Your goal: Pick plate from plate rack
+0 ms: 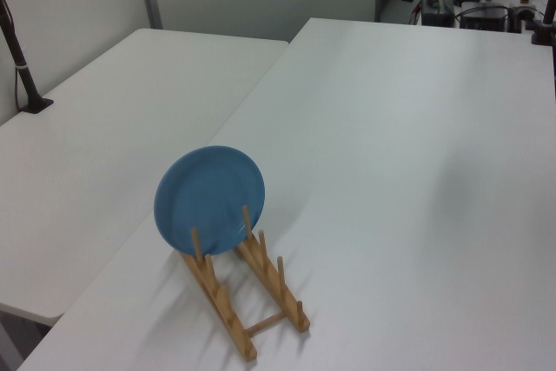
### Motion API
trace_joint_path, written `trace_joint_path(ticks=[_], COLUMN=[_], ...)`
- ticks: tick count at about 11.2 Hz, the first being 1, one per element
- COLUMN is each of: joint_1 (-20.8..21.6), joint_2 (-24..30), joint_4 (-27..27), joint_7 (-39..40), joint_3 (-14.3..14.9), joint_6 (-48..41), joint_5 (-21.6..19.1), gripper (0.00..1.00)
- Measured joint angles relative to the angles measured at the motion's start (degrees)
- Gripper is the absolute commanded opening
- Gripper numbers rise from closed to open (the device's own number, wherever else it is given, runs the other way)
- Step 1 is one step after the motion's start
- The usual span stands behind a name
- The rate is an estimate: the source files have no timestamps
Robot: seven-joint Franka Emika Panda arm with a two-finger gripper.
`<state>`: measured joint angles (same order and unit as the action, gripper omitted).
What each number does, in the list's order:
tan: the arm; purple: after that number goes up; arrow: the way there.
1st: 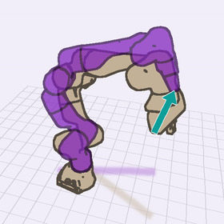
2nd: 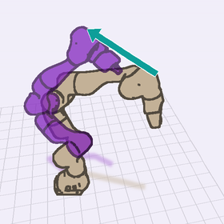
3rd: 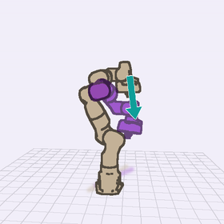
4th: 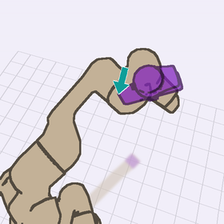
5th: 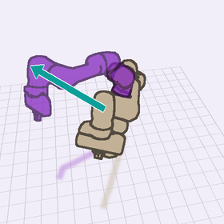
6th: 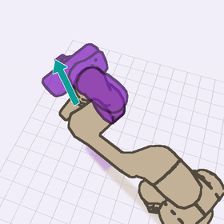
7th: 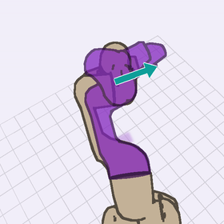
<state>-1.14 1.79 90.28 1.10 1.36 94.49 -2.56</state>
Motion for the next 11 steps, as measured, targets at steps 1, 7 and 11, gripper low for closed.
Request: trace_joint_path(ticks=[1,7,11], joint_1=[0.01,0.21,3.17], joint_2=[-0.01,-0.19,-0.83], joint_4=[0.07,0.0,-3.49], joint_7=[3.02,10.21,9.96], joint_3=[-0.03,-0.83,-6.25], joint_6=[0.0,-0.1,-0.05], joint_5=[0.0,-0.01,0.78], gripper=[1.0,1.0,1.0])
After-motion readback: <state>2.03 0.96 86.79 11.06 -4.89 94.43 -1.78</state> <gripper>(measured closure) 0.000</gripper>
